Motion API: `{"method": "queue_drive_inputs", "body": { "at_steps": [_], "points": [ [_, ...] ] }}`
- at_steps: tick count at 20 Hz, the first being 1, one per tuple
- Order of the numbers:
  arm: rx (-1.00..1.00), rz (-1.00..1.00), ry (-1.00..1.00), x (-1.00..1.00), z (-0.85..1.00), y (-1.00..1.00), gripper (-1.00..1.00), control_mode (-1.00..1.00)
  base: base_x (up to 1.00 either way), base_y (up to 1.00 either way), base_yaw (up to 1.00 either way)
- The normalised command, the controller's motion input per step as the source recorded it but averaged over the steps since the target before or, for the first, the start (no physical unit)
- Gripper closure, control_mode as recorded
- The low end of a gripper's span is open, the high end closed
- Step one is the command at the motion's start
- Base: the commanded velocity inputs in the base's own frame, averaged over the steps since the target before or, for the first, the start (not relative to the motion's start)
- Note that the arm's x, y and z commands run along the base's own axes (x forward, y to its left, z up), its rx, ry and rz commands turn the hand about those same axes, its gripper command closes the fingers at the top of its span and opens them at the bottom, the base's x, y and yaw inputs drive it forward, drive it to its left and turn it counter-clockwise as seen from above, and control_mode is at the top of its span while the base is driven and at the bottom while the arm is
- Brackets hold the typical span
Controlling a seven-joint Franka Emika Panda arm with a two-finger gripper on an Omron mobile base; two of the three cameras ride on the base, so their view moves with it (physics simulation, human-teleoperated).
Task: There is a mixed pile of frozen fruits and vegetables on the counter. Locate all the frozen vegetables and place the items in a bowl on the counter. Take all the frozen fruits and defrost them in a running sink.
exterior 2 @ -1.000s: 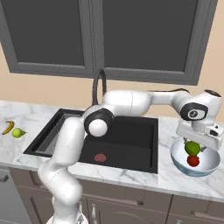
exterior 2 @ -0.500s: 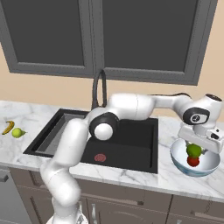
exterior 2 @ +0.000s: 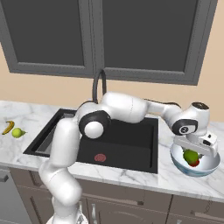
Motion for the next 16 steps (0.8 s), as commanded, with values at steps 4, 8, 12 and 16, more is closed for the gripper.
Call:
{"method": "queue_drive_inputs", "body": {
  "at_steps": [4,8,12,16],
  "points": [
    [-0.01,0.0,0.0,0.0,-0.19,0.0,-1.0,-1.0,0.0,0.0,0.0],
    [0.0,0.0,0.0,0.0,-0.02,-0.01,-1.0,-1.0,0.0,0.0,0.0],
    [0.0,0.0,0.02,0.03,0.05,0.0,-1.0,-1.0,0.0,0.0,0.0],
    [0.0,-0.01,0.06,0.04,0.2,-0.05,-1.0,-1.0,0.0,0.0,0.0]
  ]
}}
